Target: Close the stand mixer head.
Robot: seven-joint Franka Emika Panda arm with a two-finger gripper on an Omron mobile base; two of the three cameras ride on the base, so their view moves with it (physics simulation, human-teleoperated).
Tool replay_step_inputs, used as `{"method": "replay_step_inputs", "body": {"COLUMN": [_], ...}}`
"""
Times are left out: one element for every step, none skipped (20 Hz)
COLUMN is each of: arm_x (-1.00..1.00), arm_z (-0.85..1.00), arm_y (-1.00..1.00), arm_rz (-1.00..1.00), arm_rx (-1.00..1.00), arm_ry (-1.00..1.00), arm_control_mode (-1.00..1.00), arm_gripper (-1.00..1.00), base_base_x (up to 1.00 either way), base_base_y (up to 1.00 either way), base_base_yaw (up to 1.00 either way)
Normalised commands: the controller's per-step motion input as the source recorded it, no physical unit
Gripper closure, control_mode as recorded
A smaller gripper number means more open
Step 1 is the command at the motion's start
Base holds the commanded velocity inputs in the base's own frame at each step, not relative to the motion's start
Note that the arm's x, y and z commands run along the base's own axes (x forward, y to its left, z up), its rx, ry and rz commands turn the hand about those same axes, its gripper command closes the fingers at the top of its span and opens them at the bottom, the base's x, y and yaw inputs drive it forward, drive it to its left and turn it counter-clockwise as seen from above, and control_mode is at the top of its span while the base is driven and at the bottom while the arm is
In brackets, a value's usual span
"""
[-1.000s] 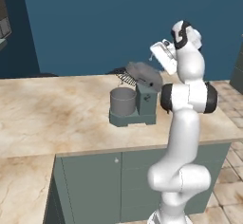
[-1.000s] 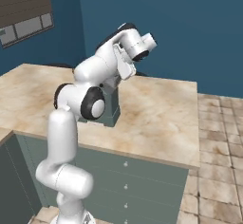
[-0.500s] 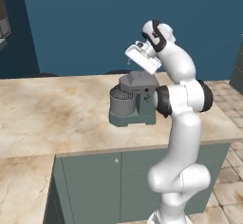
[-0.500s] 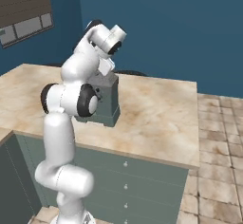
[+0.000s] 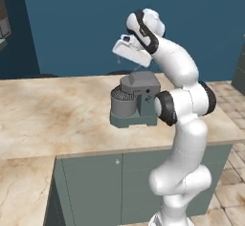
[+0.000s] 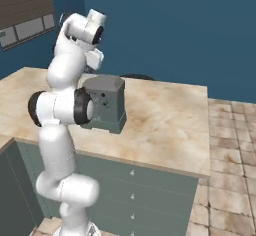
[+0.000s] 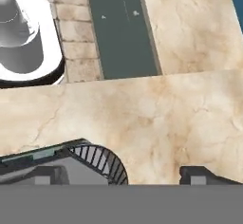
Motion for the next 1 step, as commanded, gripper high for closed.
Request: {"method": "replay_step_inputs", "body": {"arm_x": [-0.65], "arm_z": [0.00], "arm_y": [0.00], "arm_rz": [0.00], "arm_rx": [0.00], "arm_ry": [-0.10], "arm_control_mode": [-1.00], "arm_gripper": [-1.00], "base_base_x": [0.00], "base_base_y": [0.00], "base_base_yaw": [0.00]}}
